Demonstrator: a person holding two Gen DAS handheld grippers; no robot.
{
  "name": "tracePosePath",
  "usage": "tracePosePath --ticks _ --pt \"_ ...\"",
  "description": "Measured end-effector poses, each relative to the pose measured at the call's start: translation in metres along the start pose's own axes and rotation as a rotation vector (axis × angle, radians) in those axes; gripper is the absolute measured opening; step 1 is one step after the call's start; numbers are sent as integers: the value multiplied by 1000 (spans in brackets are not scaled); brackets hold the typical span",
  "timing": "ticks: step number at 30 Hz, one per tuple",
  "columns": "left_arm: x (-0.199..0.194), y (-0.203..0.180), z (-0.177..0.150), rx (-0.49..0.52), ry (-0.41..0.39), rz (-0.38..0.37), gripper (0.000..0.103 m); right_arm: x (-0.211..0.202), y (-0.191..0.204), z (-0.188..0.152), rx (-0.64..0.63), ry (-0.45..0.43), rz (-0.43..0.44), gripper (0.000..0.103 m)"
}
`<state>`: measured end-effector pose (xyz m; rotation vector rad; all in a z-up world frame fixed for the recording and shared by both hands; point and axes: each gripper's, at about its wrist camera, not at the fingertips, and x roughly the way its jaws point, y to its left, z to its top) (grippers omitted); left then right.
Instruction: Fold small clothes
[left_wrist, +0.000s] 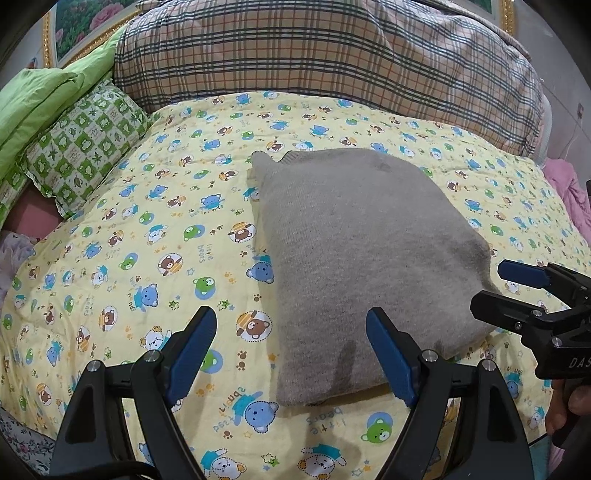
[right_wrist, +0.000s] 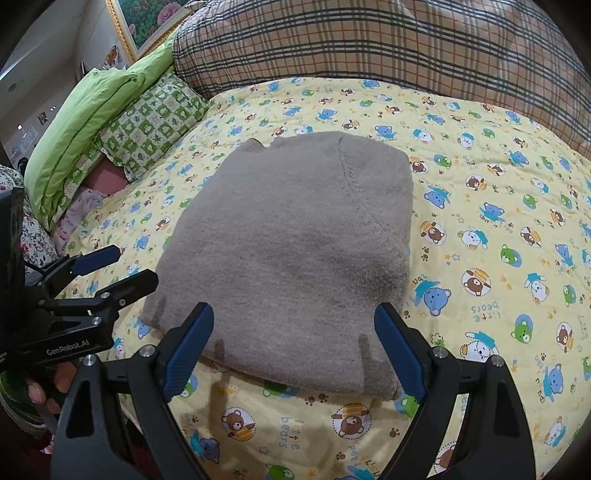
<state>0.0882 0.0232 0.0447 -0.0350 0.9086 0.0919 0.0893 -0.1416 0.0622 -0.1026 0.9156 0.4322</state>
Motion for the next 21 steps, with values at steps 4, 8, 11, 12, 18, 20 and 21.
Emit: tracePosePath --ticks 4,8,11,12,18,20,21 --pt "0 -1 1 3 -1 1 83 -1 2 1 1 -3 -2 89" --pt "1 -2 0 2 1 -2 83 -1 0 2 10 -5 7 89" --pt "1 -2 1 1 2 1 84 -1 0 2 10 -4 6 89" --pt "1 -2 1 0 2 3 83 -1 0 2 9 -3 7 89" --pt "1 -2 1 3 1 3 83 0 0 3 9 -5 9 89" --pt "1 -3 2 6 0 3 84 0 0 4 6 -5 10 89" --pt "1 -3 2 7 1 3 84 0 0 4 4 -4 11 89"
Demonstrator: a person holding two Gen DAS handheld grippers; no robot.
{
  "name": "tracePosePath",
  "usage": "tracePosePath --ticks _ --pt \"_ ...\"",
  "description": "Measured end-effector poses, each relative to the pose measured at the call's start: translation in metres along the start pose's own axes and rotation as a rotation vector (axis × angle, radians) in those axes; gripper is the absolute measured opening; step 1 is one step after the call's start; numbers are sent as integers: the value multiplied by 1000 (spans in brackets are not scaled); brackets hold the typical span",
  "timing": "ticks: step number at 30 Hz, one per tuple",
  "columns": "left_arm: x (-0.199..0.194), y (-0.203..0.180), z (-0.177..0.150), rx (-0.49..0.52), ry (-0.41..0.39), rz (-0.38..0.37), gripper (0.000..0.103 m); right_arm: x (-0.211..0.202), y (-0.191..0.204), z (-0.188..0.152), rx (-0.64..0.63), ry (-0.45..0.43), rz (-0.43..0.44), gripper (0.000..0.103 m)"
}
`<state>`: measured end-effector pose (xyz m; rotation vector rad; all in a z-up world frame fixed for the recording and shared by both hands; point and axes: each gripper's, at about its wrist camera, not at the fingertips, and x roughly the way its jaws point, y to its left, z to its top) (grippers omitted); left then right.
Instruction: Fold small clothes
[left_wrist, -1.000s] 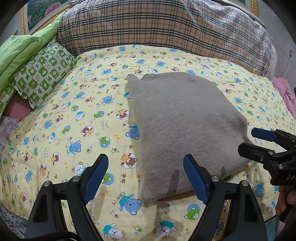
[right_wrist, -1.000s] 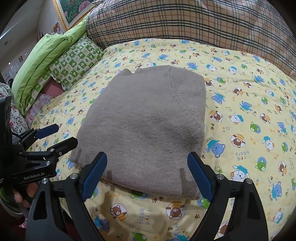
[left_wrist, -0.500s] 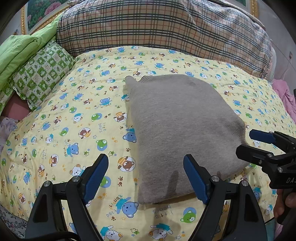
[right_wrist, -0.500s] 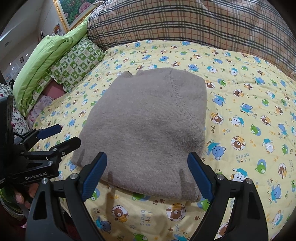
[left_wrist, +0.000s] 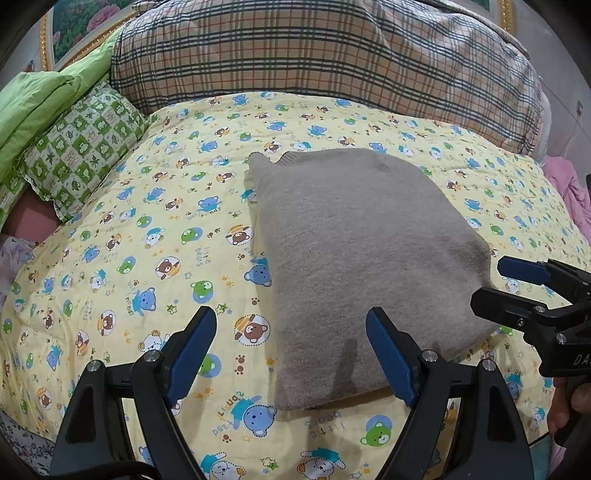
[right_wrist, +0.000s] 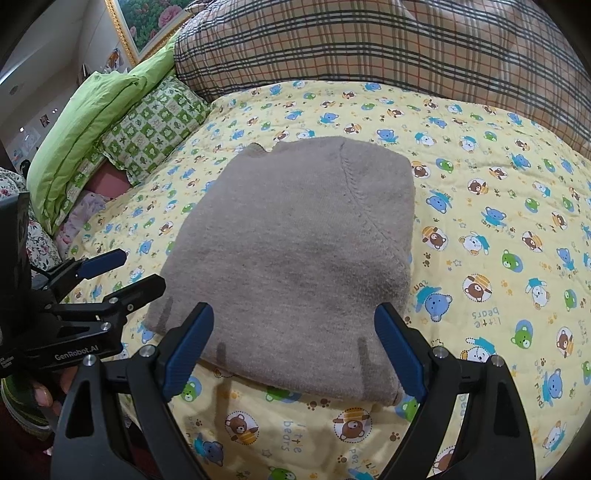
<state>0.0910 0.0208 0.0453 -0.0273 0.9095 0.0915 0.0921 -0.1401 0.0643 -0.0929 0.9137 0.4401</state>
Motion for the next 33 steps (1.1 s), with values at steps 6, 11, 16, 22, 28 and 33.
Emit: tracePosePath --ticks 6,11,16,22,28,33 --pt "2 1 3 -10 1 6 83 0 -1 1 -1 -1 0 89" --pt "5 7 10 -36 4 1 83 0 -7 5 13 -9 -2 89" --pt "6 4 14 -27 6 6 83 -1 -11 8 30 -14 -1 89" --pt "12 2 18 -18 18 -7 83 -1 -13 10 30 -17 0 89" --pt "13 0 23 -9 16 -7 83 2 -17 11 39 -7 1 89" --pt "13 1 27 -6 8 -4 83 2 -16 11 40 -7 5 89"
